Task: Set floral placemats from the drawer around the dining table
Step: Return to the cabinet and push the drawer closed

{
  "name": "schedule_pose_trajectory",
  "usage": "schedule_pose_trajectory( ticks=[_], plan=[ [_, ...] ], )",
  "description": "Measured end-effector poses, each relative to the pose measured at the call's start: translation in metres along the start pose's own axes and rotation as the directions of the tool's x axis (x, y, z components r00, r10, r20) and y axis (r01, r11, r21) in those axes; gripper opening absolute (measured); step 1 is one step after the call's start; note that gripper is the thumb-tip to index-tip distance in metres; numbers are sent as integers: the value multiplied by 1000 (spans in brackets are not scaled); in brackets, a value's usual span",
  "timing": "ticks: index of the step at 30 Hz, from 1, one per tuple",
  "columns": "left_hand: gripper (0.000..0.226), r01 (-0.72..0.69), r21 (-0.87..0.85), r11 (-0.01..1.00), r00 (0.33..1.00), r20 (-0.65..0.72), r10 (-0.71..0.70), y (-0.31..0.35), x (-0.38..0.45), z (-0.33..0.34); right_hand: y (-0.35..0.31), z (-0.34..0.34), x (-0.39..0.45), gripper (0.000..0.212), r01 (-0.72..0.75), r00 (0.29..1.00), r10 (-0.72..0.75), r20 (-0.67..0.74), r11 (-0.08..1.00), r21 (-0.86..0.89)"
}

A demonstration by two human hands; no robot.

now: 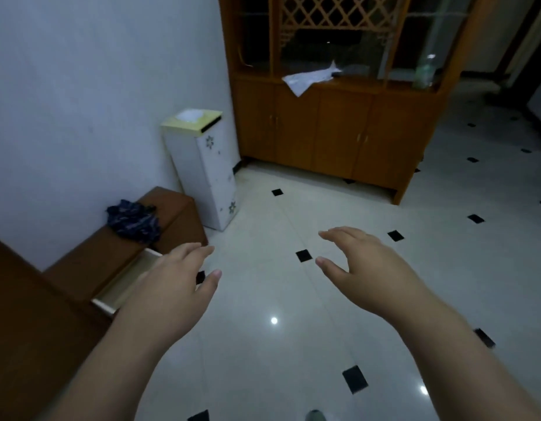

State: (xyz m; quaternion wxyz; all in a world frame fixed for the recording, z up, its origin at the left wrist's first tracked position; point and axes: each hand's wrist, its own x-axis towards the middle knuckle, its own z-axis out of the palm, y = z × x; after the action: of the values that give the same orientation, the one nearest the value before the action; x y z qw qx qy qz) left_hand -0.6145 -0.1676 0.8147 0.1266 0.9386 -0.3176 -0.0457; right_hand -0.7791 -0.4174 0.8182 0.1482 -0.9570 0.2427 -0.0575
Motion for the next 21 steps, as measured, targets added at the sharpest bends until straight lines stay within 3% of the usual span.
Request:
schedule_pose_trajectory(
  ticks=[6, 14, 21],
  plan=[
    [50, 249, -13, 968, 965, -78, -249, -13, 41, -12, -7, -1, 117, 55, 208, 977, -207, 52, 978, -16],
    [53, 560, -62, 826, 819, -108, -563, -59, 44, -7, -81, 41, 217, 55, 493, 853, -479, 206, 870, -17],
    [51, 646, -121, 754, 742, -130, -657, -143, 70, 4, -171, 91, 290, 55, 637, 745, -612, 264, 771, -12]
  ],
)
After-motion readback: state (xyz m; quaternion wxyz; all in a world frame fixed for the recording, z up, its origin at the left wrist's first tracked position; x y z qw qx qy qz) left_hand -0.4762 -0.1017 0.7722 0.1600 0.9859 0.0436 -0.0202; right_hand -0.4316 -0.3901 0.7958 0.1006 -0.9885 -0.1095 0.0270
